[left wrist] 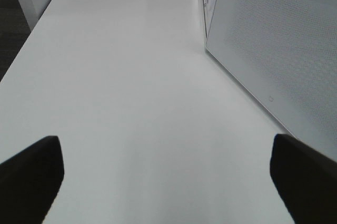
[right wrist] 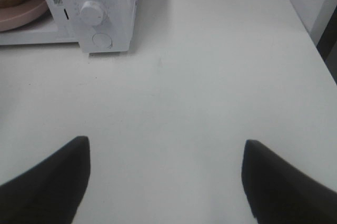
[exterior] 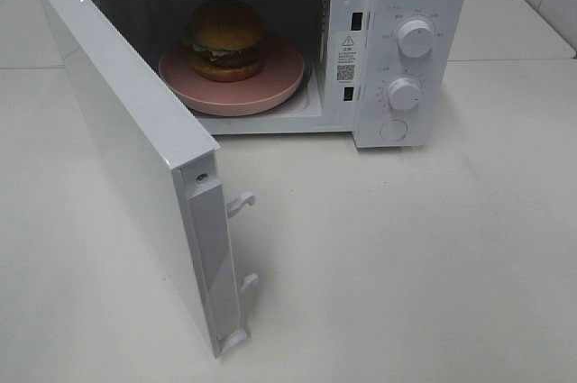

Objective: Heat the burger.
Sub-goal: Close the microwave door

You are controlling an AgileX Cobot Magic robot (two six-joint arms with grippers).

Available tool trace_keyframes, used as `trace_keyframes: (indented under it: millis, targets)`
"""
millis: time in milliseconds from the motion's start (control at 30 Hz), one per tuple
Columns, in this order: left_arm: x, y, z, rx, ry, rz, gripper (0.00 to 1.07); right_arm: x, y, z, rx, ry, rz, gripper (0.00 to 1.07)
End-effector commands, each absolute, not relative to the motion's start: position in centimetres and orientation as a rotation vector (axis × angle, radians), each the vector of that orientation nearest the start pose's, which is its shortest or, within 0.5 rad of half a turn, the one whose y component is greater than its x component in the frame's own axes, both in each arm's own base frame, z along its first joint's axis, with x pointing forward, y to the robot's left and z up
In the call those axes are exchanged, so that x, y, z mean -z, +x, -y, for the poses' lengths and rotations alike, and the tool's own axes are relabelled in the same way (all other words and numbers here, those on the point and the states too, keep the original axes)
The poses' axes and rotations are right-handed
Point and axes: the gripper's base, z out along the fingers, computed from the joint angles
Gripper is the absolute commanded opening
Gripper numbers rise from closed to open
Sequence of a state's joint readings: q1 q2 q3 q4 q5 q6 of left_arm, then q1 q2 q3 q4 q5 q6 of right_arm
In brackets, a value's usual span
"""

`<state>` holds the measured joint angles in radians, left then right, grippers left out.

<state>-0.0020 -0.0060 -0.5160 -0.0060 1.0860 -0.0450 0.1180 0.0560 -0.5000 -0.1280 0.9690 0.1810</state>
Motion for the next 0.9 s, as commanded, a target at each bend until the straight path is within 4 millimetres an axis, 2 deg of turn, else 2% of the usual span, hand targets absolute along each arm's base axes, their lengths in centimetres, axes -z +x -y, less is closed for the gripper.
trace_keyframes:
  millis: [33,100,900]
  targets:
    - [-28.11,-1.07,0.05,0.043,-0.035,-2.014,1.00,-28.44,0.23,0.92,-0.044,0.078,-1.959,0.76]
    - [-28.11,-1.07,0.05,0.043,-0.035,-2.014,1.00,-28.40,-0.50,1.03,-0.044,0.081,-1.914,0.76]
    - [-28.12,-0.90,0.06,0.043,-0.035,-2.025,1.00,-28.40,-0.46,1.05,-0.039,0.078,-1.916,0.76]
